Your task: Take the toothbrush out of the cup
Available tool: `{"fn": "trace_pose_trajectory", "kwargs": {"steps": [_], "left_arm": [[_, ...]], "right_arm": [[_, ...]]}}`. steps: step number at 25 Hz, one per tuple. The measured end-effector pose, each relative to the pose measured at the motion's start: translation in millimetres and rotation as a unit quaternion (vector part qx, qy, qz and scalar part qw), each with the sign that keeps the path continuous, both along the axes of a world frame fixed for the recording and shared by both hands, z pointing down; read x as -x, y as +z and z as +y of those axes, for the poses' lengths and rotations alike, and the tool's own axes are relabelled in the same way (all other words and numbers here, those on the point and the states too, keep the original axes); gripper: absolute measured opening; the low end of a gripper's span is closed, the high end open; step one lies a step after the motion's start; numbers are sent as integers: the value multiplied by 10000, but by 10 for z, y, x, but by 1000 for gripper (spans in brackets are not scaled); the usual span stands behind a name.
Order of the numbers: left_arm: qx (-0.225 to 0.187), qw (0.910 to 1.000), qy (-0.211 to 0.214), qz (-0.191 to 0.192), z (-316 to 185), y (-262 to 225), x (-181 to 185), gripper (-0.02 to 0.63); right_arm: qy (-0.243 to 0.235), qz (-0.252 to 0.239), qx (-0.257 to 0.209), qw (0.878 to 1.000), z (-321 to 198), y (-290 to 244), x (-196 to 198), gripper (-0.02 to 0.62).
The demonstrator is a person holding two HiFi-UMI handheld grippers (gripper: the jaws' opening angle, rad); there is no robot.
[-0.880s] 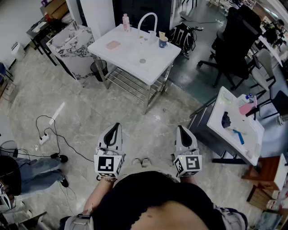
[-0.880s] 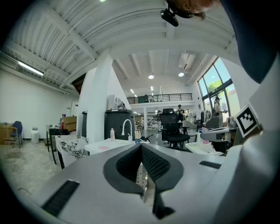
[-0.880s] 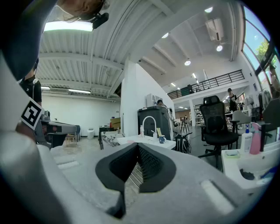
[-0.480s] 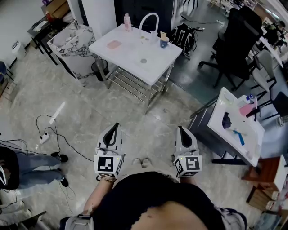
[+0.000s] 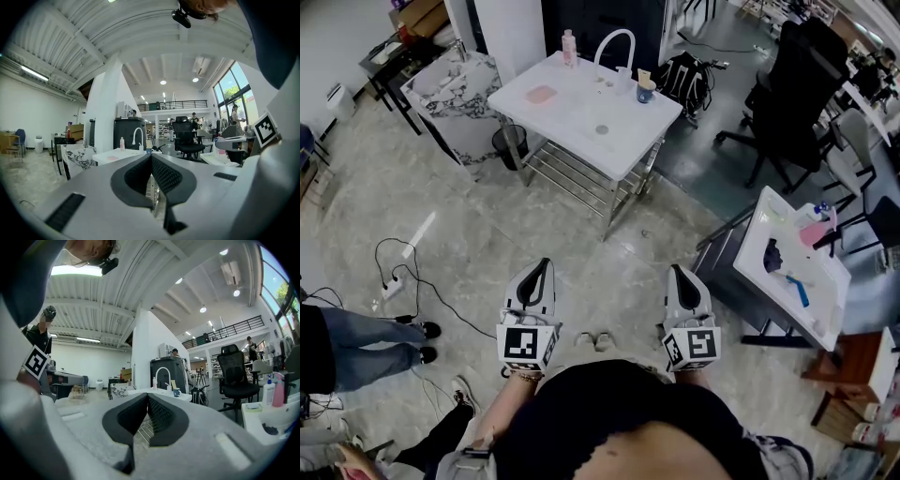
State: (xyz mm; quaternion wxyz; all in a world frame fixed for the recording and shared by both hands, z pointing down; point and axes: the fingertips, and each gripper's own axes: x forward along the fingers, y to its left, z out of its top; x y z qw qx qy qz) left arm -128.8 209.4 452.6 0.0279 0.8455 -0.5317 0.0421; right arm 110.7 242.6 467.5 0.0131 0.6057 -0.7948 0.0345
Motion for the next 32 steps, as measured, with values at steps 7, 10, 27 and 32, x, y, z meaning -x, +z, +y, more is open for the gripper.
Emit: {"fn": "trace_pose_trajectory", "kwargs": {"steps": [7, 10, 27, 32], "left_arm": [[6, 10000, -77, 21, -7, 11, 90, 2], [17, 9999, -101, 15, -8, 19, 127, 2], [51, 9995, -302, -9, -115, 149, 496, 2], [105, 9993, -363, 5, -203, 193, 607, 2]], "right_arm": [[-105, 2, -172, 9998, -50, -80, 96, 286], [116, -22, -258, 9996, -59, -111, 44, 371], [93, -5, -212, 9997, -303, -26, 193, 387], [98, 115, -241, 9996, -430, -35, 222, 387]]}}
